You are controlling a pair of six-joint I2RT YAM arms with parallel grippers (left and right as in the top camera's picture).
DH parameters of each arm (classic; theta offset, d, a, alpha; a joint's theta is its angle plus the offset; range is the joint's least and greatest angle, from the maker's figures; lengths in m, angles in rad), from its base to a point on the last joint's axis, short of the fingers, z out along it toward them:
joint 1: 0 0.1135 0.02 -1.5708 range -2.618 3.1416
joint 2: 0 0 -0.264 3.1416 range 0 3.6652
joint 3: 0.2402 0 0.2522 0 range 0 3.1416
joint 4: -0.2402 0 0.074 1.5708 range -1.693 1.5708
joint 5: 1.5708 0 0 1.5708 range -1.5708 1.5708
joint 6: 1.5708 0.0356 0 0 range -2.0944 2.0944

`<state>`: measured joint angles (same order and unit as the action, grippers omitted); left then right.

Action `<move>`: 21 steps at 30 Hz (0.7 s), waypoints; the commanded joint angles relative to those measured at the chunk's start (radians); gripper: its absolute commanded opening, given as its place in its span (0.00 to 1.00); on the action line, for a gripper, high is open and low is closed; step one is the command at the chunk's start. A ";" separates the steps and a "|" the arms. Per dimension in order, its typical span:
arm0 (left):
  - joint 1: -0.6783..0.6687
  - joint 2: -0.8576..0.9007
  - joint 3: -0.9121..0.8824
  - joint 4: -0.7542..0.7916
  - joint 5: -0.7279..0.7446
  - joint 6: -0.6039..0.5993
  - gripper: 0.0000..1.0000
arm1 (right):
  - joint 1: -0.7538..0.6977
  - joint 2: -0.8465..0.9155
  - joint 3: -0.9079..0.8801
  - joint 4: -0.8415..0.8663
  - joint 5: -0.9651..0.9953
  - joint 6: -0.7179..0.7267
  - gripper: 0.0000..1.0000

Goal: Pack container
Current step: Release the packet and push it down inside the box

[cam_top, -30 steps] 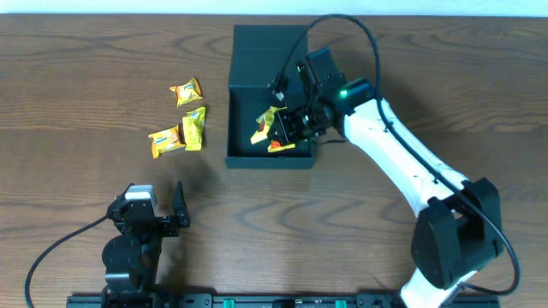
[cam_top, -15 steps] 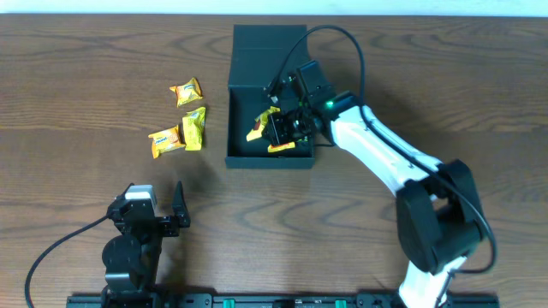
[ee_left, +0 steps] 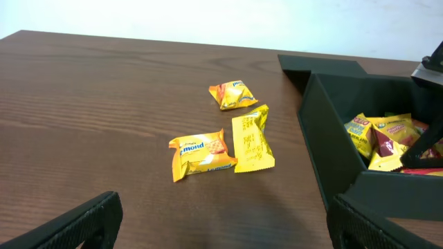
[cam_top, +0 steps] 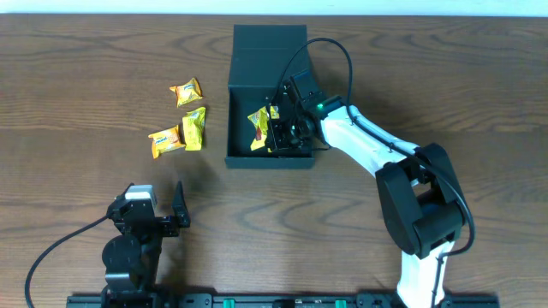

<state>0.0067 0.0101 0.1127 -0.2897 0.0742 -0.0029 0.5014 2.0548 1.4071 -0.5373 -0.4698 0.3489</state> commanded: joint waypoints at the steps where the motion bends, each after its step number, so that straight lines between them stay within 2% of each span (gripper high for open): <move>1: 0.006 -0.005 -0.014 -0.033 -0.006 -0.004 0.96 | 0.007 0.001 -0.003 0.004 0.025 0.041 0.01; 3: 0.006 -0.005 -0.014 -0.033 -0.006 -0.004 0.95 | 0.007 0.001 -0.003 0.008 0.024 0.047 0.02; 4: 0.006 -0.005 -0.014 -0.033 -0.006 -0.004 0.96 | 0.007 0.001 -0.003 0.008 0.024 0.047 0.10; 5: 0.006 -0.005 -0.015 -0.033 -0.006 -0.004 0.95 | 0.007 0.001 -0.003 0.008 0.024 0.047 0.27; 6: 0.006 -0.005 -0.014 -0.033 -0.006 -0.004 0.95 | 0.008 0.001 -0.003 0.008 0.018 0.047 0.36; 8: 0.006 -0.005 -0.014 -0.033 -0.006 -0.004 0.95 | 0.008 0.000 -0.003 0.012 0.006 0.047 0.41; 16: 0.006 -0.005 -0.014 -0.033 -0.006 -0.004 0.96 | 0.008 -0.002 0.044 0.013 -0.070 0.039 0.35; 21: 0.006 -0.005 -0.014 -0.033 -0.006 -0.004 0.96 | 0.008 -0.003 0.121 -0.051 -0.020 0.039 0.33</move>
<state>0.0067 0.0101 0.1127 -0.2897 0.0742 -0.0029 0.5014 2.0548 1.4773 -0.5747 -0.5026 0.3866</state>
